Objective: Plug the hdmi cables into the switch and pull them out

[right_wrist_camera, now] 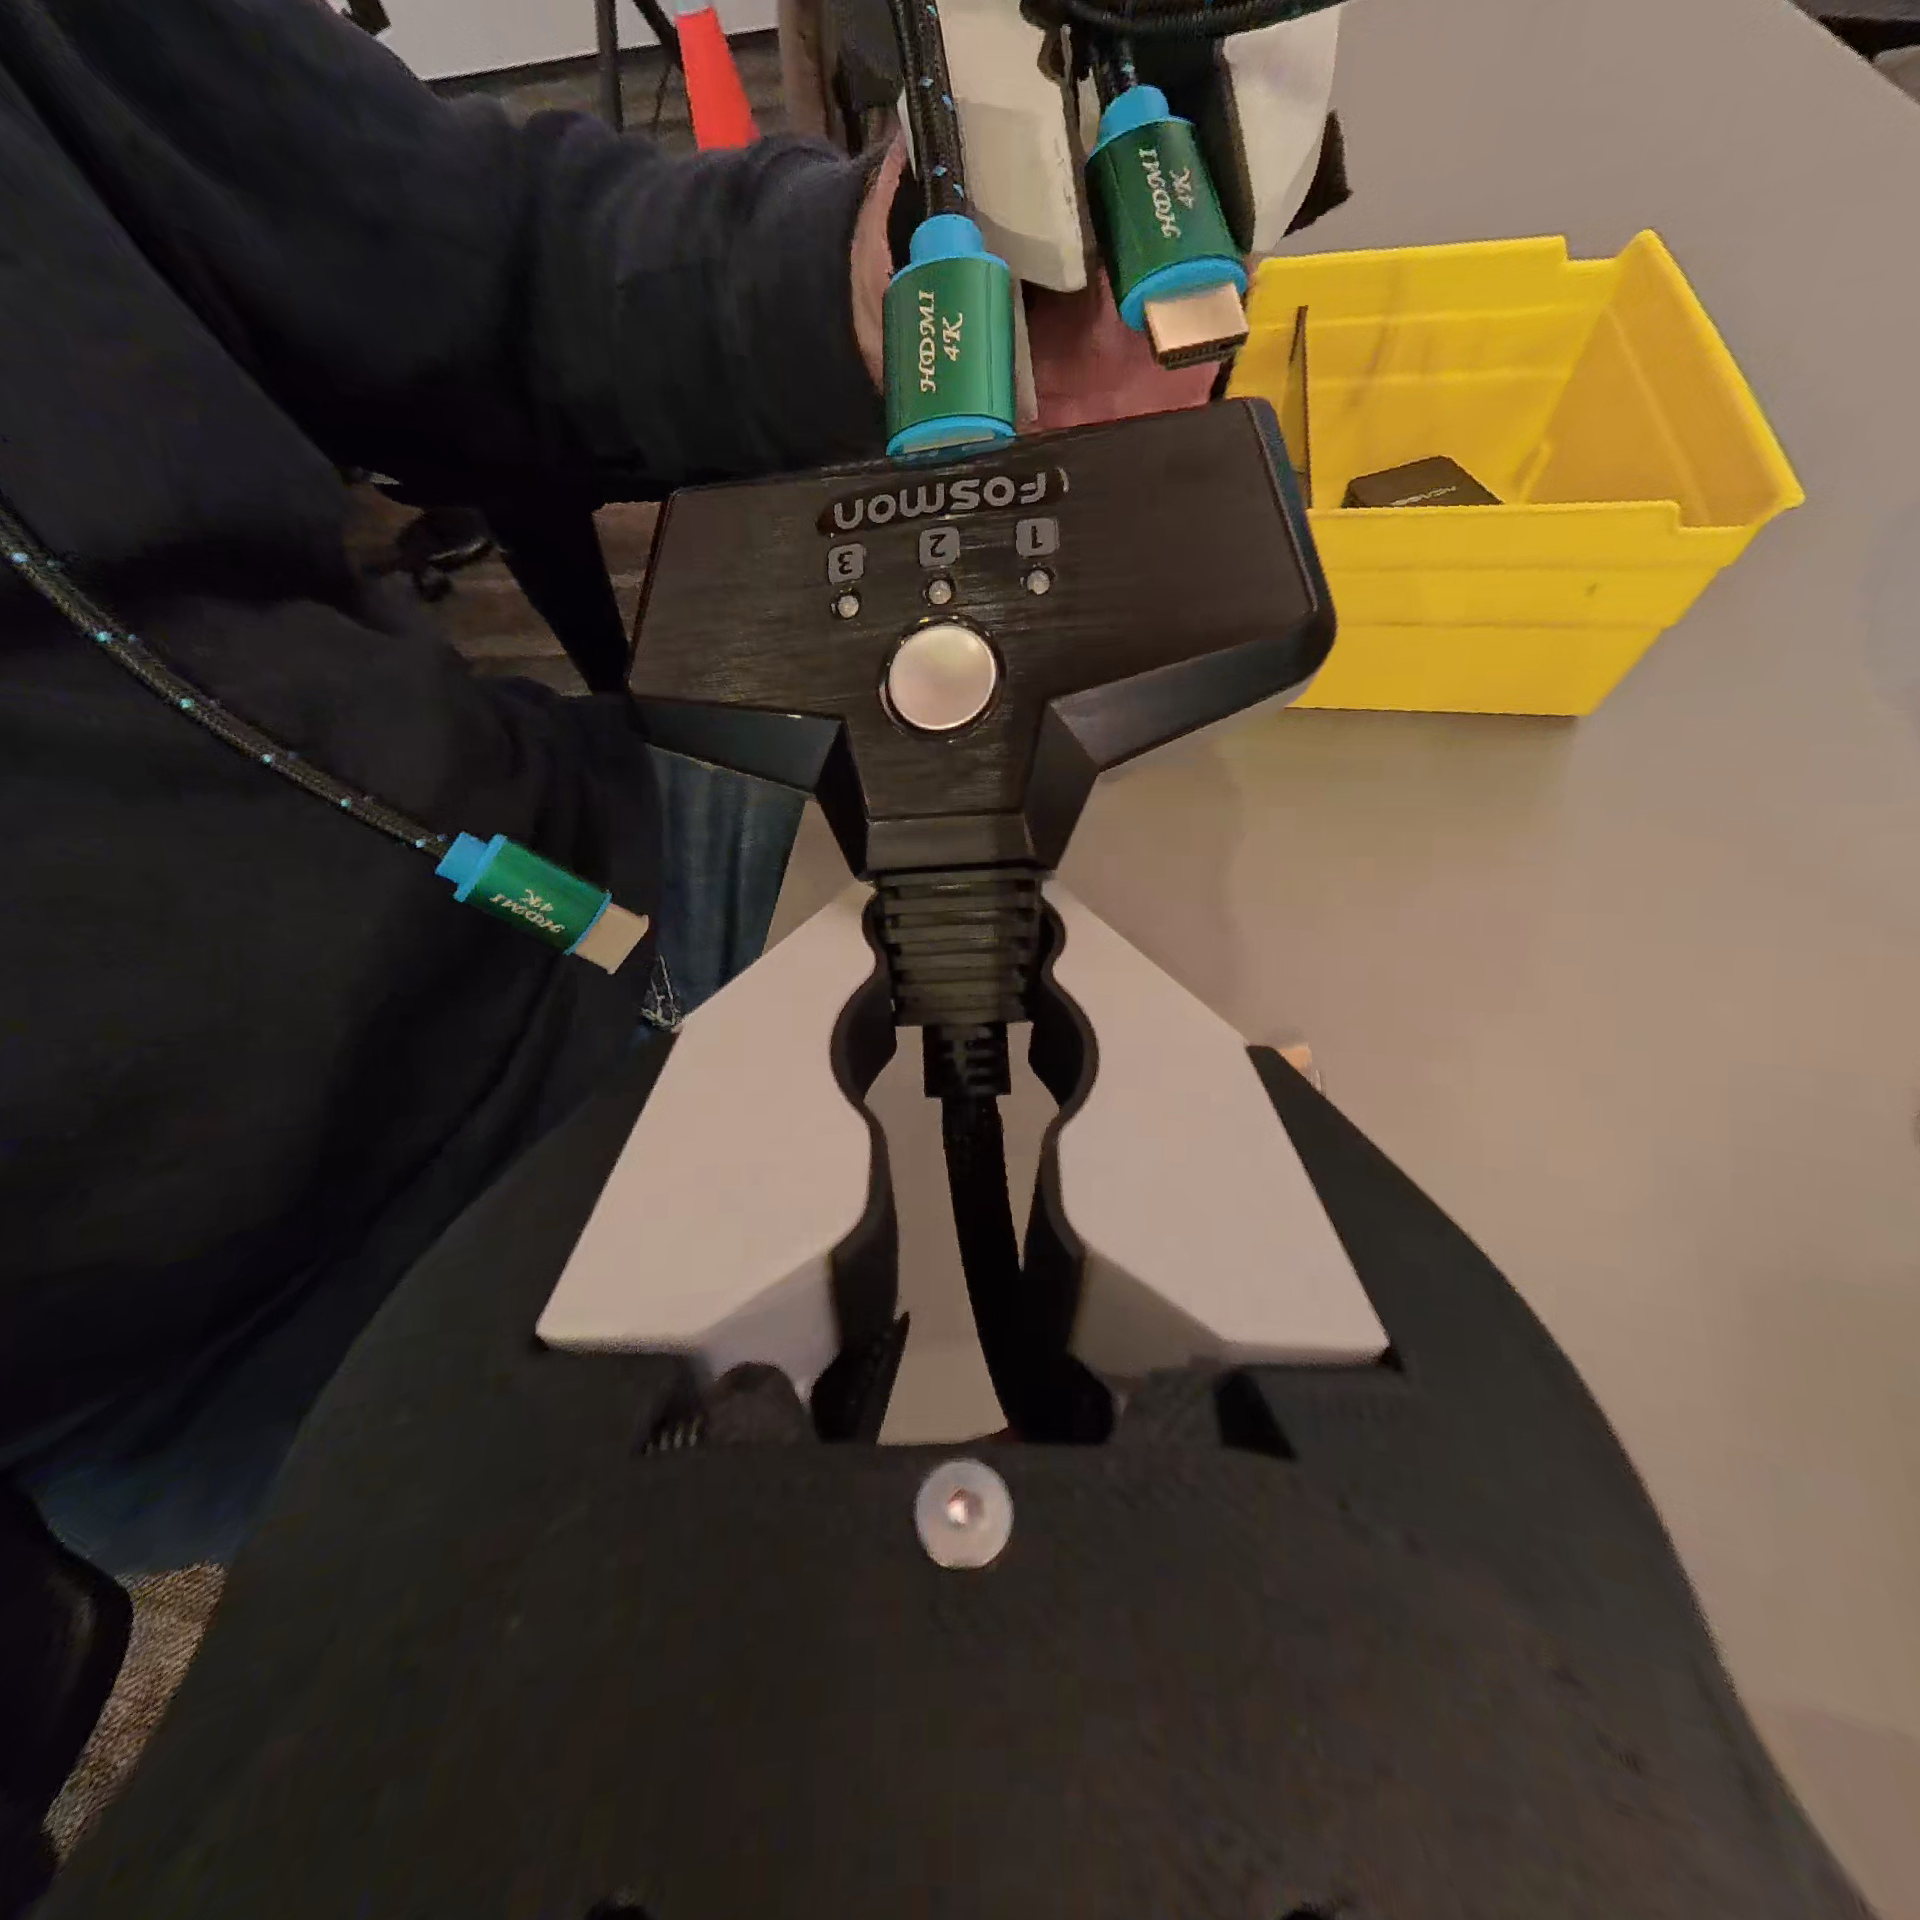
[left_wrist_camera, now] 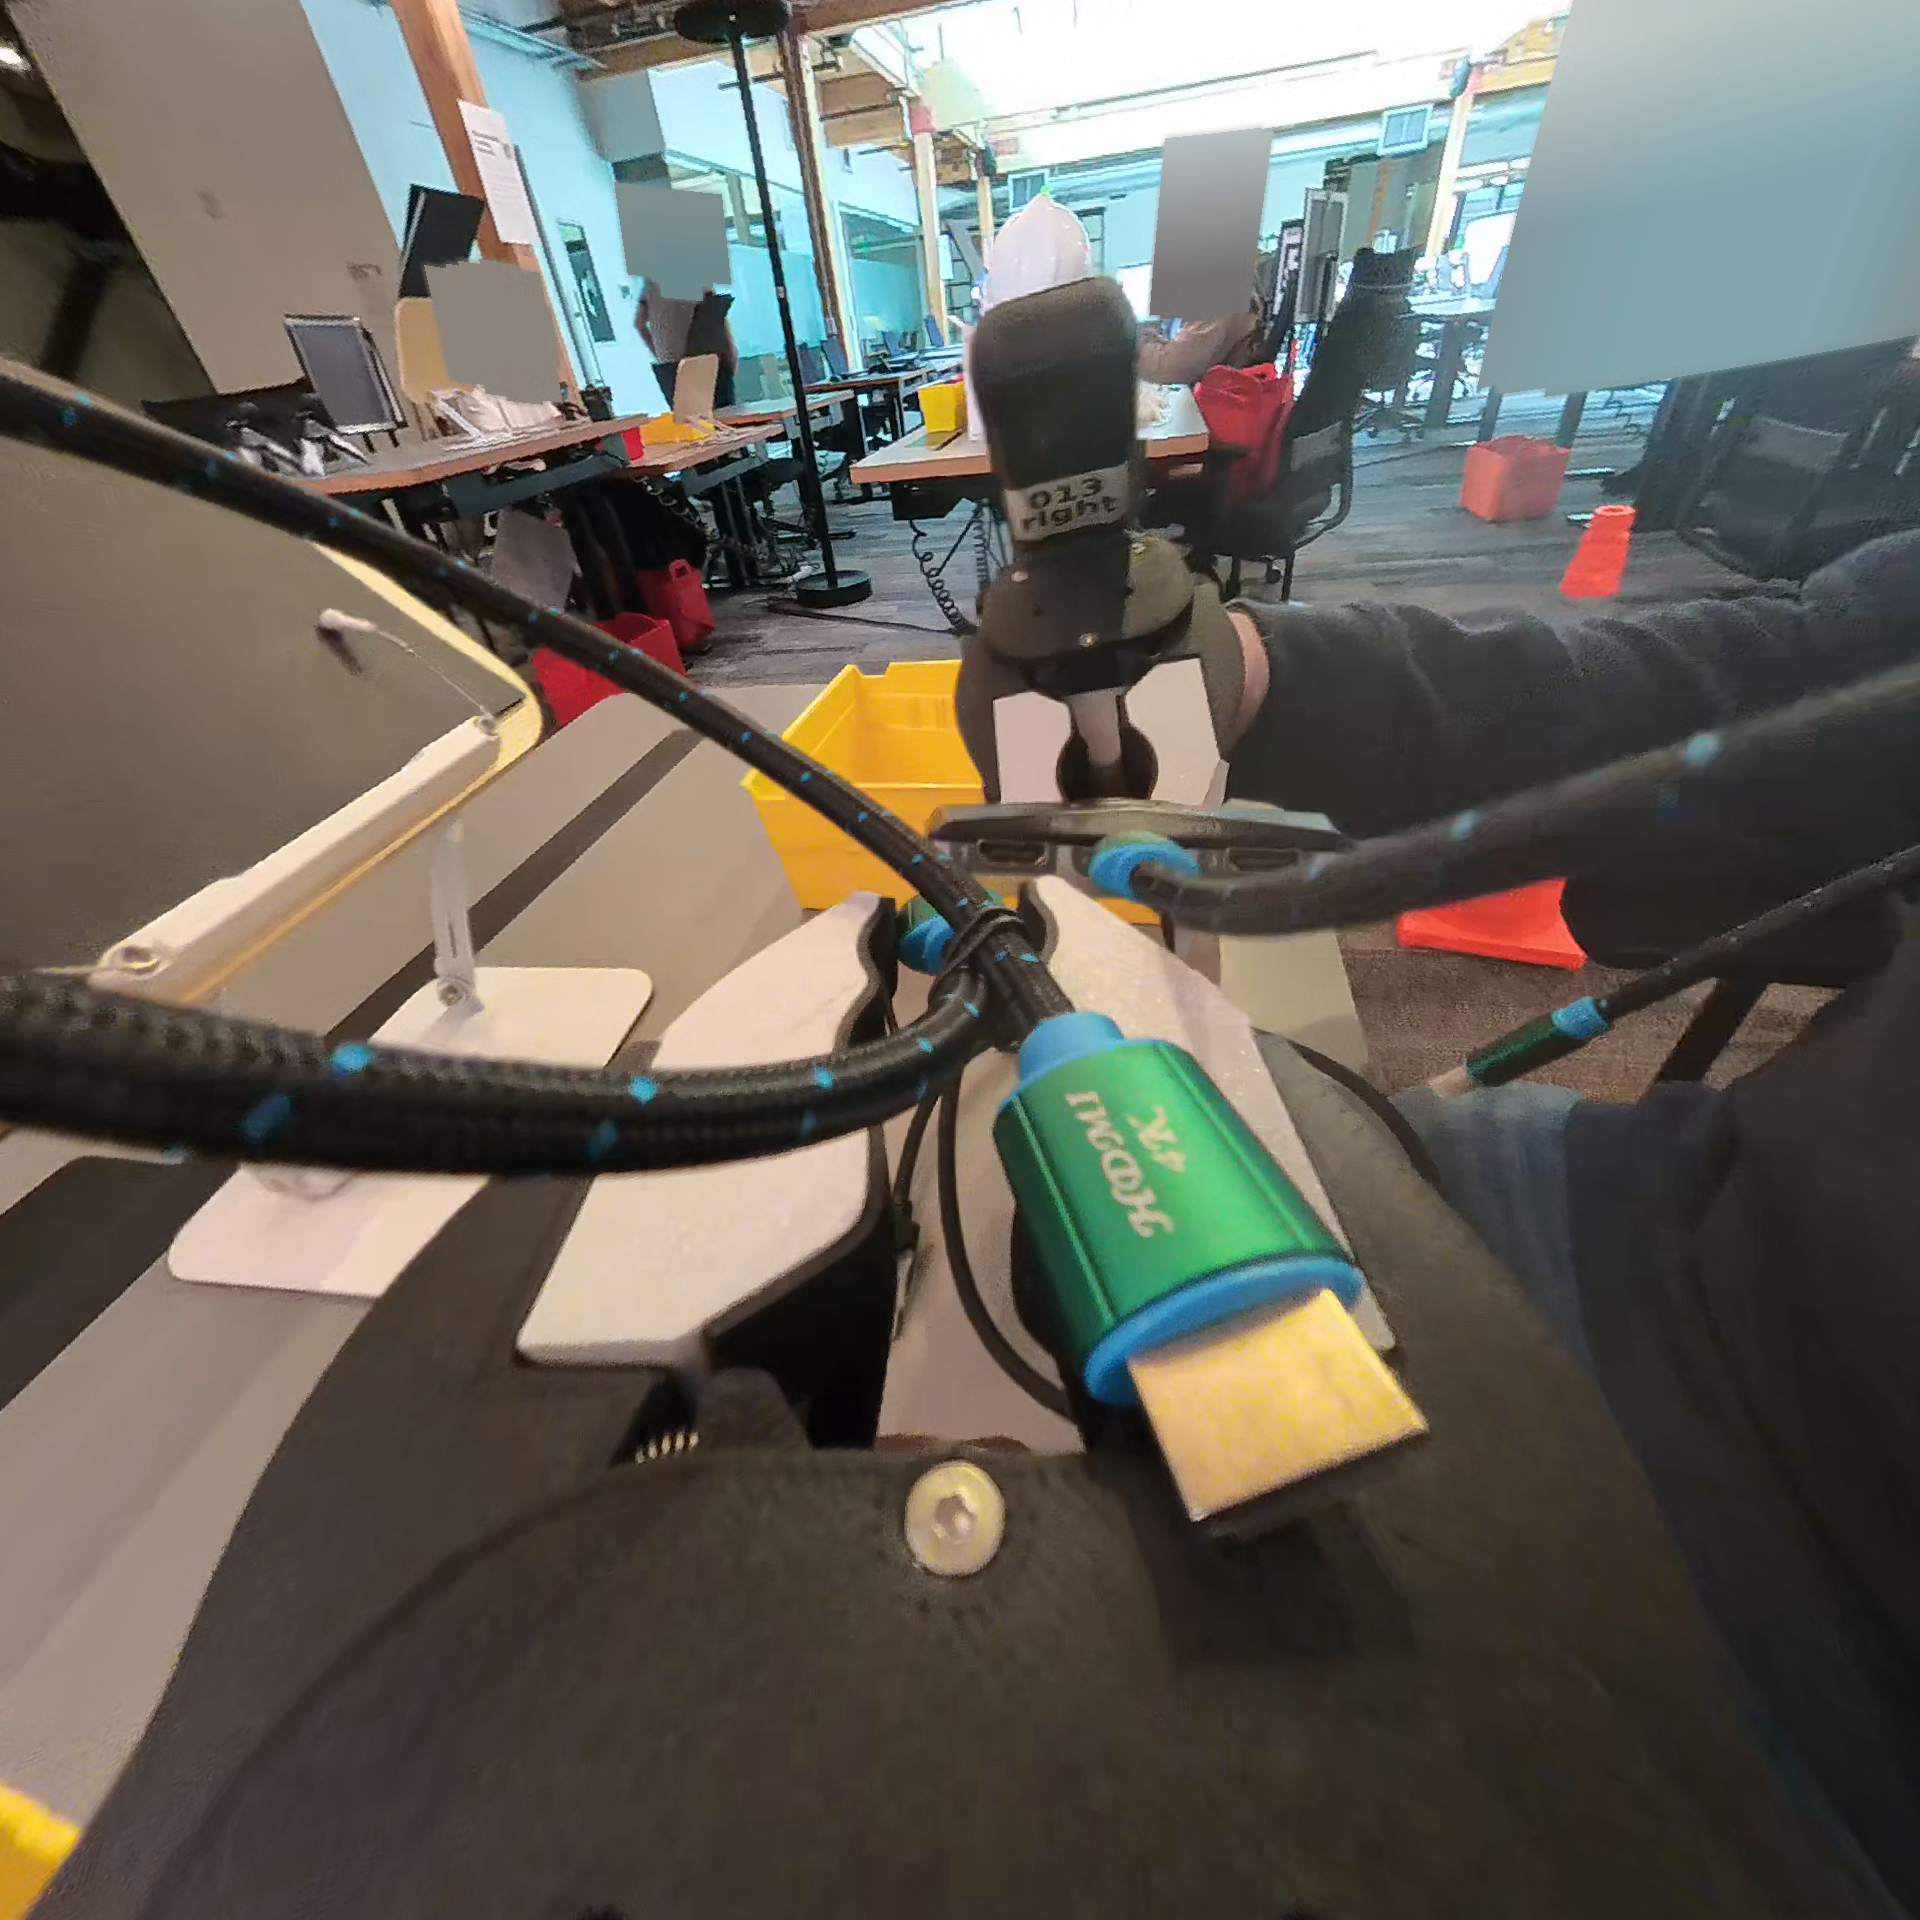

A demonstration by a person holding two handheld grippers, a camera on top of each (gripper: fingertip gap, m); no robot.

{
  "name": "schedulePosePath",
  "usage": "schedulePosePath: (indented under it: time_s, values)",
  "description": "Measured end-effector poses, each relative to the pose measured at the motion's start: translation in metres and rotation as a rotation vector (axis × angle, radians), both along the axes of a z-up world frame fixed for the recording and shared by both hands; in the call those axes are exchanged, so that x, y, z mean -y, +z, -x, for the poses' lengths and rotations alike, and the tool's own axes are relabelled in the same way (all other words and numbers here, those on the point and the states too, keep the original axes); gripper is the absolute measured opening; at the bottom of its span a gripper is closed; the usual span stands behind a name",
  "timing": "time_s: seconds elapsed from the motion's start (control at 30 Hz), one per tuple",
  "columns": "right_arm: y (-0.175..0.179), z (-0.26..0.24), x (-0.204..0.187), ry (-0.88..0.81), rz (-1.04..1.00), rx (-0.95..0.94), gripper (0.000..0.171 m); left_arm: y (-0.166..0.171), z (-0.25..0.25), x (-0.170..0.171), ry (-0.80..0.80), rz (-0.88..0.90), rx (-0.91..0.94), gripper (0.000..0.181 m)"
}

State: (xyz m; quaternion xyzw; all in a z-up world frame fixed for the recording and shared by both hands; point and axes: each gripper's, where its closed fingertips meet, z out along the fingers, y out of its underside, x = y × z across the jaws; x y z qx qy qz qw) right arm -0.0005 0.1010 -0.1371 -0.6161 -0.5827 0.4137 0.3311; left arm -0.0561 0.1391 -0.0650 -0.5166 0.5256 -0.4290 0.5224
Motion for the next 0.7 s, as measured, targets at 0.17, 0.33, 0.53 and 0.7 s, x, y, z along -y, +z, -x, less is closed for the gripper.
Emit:
schedulePosePath:
  time_s: [0.17,0.33,0.53,0.7]
  values:
    - [0.001,0.004,0.005,0.039,0.029,-0.006,0.019,-0.001,-0.009,0.005,-0.030,-0.017,-0.012,0.021]
    - [-0.001,0.006,0.010,0.086,0.092,-0.021,0.019,-0.002,-0.010,0.009,-0.061,-0.018,-0.009,0.021]
    - [0.000,0.006,0.012,0.106,0.129,-0.061,0.019,-0.003,-0.010,0.015,-0.111,0.006,-0.020,0.020]
    - [-0.002,0.007,0.015,0.127,0.150,-0.067,0.019,-0.004,-0.011,0.019,-0.153,0.049,-0.010,0.021]
